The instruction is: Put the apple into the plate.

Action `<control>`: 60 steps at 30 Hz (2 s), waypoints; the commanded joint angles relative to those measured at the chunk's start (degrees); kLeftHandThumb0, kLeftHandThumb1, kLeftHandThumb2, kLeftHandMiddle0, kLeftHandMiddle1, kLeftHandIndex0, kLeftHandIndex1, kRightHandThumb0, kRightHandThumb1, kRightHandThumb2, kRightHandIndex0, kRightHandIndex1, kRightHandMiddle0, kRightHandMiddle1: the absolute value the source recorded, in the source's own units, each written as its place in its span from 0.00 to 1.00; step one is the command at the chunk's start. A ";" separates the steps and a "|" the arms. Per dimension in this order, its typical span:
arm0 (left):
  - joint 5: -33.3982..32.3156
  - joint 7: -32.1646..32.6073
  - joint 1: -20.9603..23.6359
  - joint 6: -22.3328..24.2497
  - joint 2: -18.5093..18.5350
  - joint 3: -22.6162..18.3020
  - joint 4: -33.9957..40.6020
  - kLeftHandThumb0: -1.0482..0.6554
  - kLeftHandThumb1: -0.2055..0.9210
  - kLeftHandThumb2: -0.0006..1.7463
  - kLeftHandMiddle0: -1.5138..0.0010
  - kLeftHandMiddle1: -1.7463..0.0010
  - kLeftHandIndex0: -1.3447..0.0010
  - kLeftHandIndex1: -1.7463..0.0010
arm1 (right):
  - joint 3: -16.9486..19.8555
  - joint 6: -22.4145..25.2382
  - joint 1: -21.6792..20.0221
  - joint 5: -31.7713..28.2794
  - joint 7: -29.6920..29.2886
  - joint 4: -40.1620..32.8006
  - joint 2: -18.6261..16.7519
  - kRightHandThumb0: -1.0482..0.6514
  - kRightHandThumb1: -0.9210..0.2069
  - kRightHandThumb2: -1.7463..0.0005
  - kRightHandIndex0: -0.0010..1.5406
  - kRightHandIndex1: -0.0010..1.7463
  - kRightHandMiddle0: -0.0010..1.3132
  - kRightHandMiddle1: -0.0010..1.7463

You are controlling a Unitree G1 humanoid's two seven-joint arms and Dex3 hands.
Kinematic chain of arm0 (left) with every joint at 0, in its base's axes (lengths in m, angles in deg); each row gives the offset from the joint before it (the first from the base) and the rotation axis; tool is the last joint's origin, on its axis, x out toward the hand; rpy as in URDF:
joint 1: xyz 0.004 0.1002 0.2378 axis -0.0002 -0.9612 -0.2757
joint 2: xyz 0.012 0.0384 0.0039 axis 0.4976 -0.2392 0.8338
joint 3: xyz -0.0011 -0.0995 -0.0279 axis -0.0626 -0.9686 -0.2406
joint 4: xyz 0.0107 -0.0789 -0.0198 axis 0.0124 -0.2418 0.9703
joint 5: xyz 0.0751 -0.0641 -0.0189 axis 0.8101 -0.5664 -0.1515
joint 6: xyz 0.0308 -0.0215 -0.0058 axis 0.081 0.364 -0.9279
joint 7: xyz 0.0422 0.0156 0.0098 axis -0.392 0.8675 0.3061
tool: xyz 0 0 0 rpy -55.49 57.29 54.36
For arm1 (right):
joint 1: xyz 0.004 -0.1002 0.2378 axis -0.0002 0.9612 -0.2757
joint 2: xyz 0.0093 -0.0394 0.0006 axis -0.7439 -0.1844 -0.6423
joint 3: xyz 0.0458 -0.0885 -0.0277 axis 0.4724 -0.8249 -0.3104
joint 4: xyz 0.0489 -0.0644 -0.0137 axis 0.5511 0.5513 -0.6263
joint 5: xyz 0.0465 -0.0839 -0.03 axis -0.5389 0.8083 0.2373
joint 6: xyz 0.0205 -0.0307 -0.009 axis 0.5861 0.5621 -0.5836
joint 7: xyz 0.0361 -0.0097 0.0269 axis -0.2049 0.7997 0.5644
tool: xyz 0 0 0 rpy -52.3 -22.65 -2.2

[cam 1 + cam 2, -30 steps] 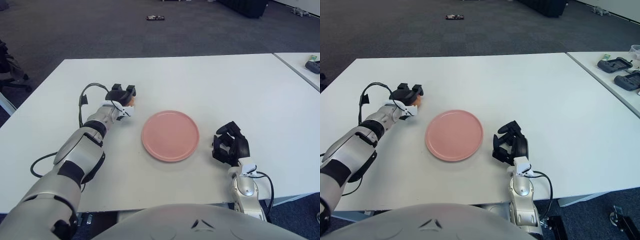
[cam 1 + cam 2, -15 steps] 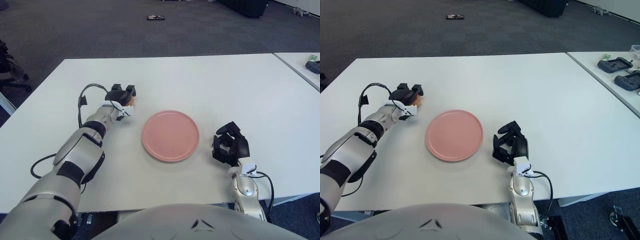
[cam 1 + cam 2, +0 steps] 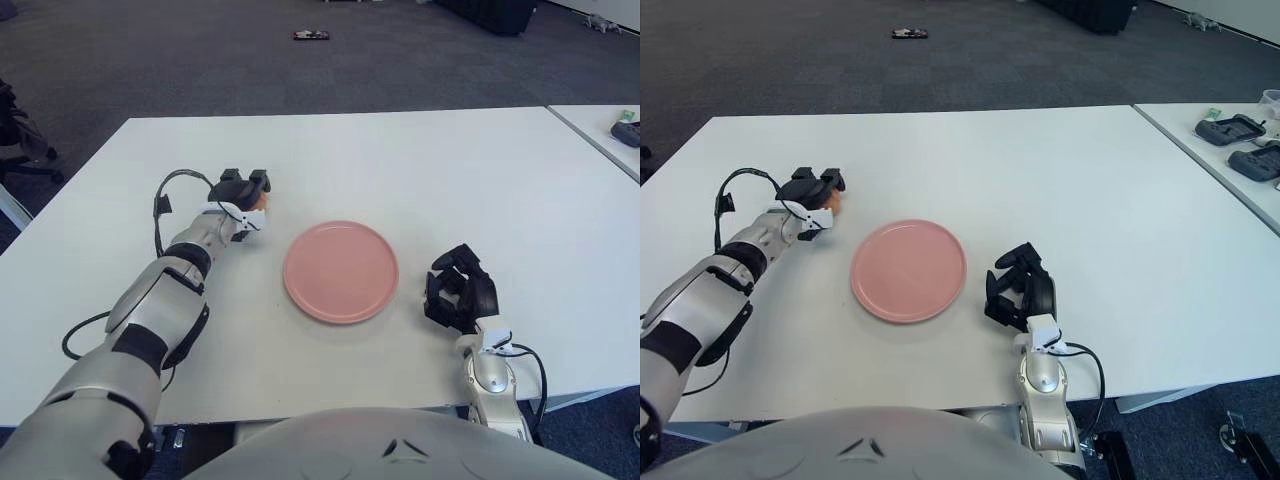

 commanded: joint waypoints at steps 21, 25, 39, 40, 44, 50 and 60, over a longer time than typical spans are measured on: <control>-6.94 -7.79 -0.86 -4.46 3.38 -6.75 6.48 0.61 0.14 0.96 0.38 0.09 0.52 0.00 | 0.48 -2.87 -1.74 -0.13 -0.32 1.85 0.02 0.36 0.40 0.36 0.53 0.96 0.37 1.00; -8.83 -8.71 -1.83 -6.05 5.07 -9.07 9.88 0.61 0.15 0.96 0.39 0.09 0.52 0.00 | 0.51 -2.82 -1.91 -0.01 -0.38 2.00 0.10 0.36 0.39 0.36 0.53 0.96 0.37 1.00; -16.02 -7.05 -7.24 -9.00 5.83 -17.87 19.04 0.61 0.17 0.94 0.39 0.09 0.53 0.00 | 0.72 -1.91 -2.08 -0.40 -0.20 1.97 -0.03 0.37 0.37 0.37 0.51 0.96 0.36 1.00; -16.48 -6.50 -7.70 -9.03 5.73 -18.59 19.87 0.61 0.17 0.94 0.39 0.09 0.53 0.00 | 0.73 -1.79 -2.10 -0.39 -0.23 1.92 -0.07 0.37 0.37 0.37 0.51 0.95 0.36 1.00; -17.27 -5.25 -9.30 -8.45 5.49 -20.57 23.52 0.61 0.17 0.94 0.39 0.09 0.53 0.00 | 0.77 -1.68 -2.19 -0.39 -0.31 1.89 -0.20 0.37 0.37 0.38 0.51 0.95 0.35 1.00; -18.53 -6.91 -12.85 -5.95 5.21 -22.84 33.94 0.61 0.17 0.95 0.40 0.08 0.53 0.00 | 0.77 -2.02 -2.32 -0.07 -0.46 2.06 -0.16 0.37 0.37 0.38 0.51 0.95 0.35 1.00; -18.38 -8.06 -18.21 -4.48 4.78 -24.01 47.67 0.61 0.17 0.95 0.40 0.07 0.53 0.00 | 0.65 -2.56 -2.31 -0.11 -0.11 2.32 0.12 0.37 0.37 0.38 0.52 0.96 0.35 1.00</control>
